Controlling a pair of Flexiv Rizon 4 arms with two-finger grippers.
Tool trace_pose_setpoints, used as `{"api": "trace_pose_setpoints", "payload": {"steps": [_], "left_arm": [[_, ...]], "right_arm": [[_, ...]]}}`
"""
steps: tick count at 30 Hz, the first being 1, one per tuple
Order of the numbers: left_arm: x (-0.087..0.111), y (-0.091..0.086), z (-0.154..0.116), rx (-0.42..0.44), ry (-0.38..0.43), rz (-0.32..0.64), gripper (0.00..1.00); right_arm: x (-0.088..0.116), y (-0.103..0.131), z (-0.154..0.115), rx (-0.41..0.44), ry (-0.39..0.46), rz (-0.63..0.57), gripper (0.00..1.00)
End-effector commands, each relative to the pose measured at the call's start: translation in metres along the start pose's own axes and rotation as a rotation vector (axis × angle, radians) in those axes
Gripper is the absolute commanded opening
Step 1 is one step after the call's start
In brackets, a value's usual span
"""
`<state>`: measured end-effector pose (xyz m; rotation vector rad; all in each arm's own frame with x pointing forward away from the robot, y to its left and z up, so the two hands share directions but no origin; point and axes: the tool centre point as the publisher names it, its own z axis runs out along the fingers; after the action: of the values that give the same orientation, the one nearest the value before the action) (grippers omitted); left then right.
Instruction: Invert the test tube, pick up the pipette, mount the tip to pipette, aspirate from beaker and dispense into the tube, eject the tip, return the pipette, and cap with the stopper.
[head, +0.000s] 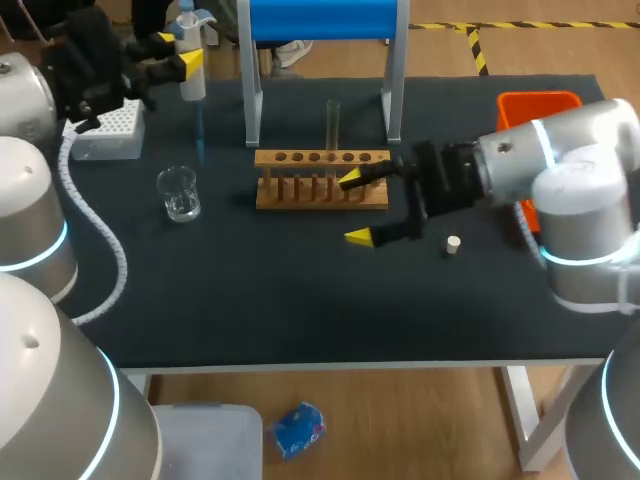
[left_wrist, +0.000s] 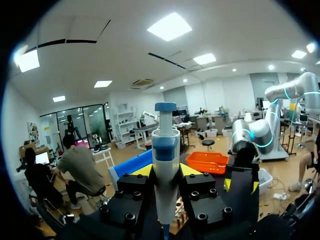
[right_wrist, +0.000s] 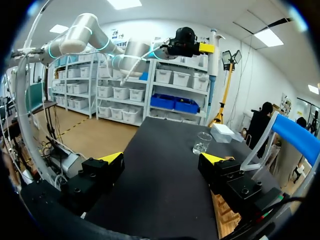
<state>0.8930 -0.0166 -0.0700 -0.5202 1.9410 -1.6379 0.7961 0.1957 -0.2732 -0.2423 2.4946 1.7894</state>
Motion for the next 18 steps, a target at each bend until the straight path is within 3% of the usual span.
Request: {"api": "trace_pose_setpoints", "payload": {"steps": [1, 7, 18], "left_arm": [[-0.002, 0.007, -0.016, 0.018, 0.004, -0.002, 0.00], [-0.002, 0.010, -0.021, 0.022, -0.003, -0.005, 0.00], [-0.002, 0.010, -0.021, 0.022, -0.003, -0.005, 0.00]], "right_arm": [[-0.015, -0.006, 0.056, -0.010, -0.011, 0.009, 1.00], [-0.024, -0.005, 0.100, 0.001, -0.005, 0.016, 1.00], [-0.024, -0.005, 0.100, 0.001, -0.005, 0.016, 1.00]]}}
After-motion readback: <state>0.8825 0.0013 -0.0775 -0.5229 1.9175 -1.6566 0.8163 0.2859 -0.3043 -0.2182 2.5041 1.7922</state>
